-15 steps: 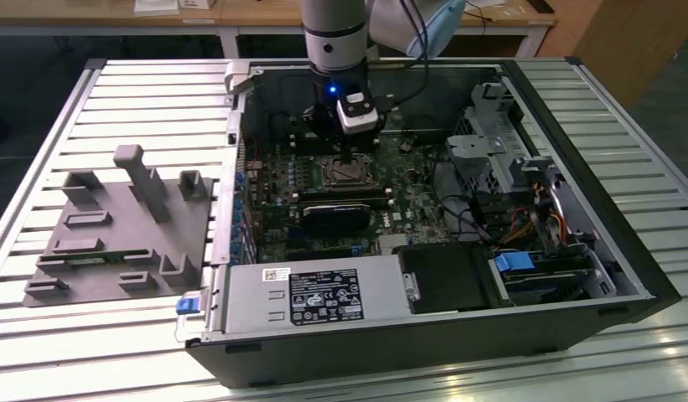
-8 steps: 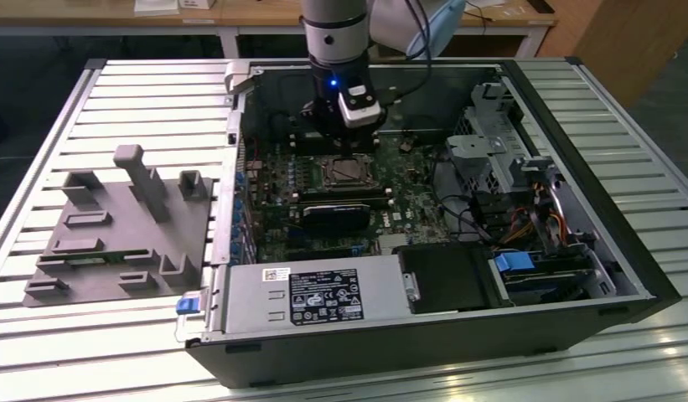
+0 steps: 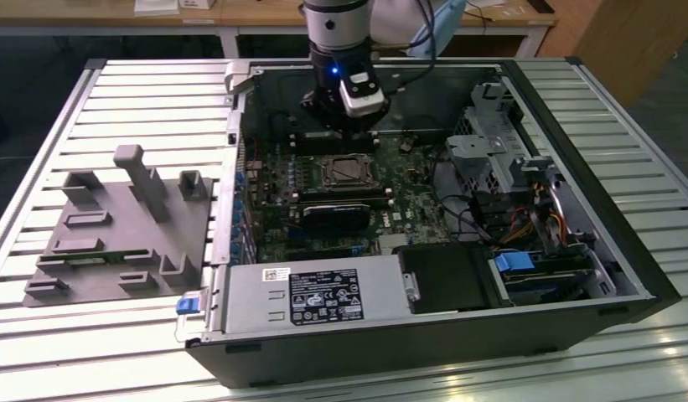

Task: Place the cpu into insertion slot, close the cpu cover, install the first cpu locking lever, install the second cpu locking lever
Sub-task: 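Install the first cpu locking lever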

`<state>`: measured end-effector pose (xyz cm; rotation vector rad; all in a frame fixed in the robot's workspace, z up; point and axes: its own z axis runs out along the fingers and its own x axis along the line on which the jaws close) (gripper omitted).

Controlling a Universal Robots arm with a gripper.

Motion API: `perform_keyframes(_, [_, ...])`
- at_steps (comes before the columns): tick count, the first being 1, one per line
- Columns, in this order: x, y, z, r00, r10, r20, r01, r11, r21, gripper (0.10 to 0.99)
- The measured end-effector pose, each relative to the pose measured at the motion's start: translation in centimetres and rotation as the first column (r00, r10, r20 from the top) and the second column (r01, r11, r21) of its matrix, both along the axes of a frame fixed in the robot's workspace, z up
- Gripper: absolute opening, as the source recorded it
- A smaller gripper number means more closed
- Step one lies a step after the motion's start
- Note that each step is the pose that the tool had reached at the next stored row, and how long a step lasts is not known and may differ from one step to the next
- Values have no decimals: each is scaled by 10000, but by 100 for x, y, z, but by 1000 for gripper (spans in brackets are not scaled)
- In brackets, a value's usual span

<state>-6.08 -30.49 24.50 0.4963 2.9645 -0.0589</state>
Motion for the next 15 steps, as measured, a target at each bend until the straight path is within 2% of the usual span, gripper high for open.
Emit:
perform_keyframes(7, [12,-89,7,10000,-1,-5,1,10000,81,102])
perform_keyframes(9, [14,-106,8,10000,0,-6,0,9999,167,102])
perform_keyframes(12, [15,-114,23,10000,3,-5,-3,9993,373,102])
perform_keyframes(15, [15,-118,38,10000,4,-5,-4,9989,478,102])
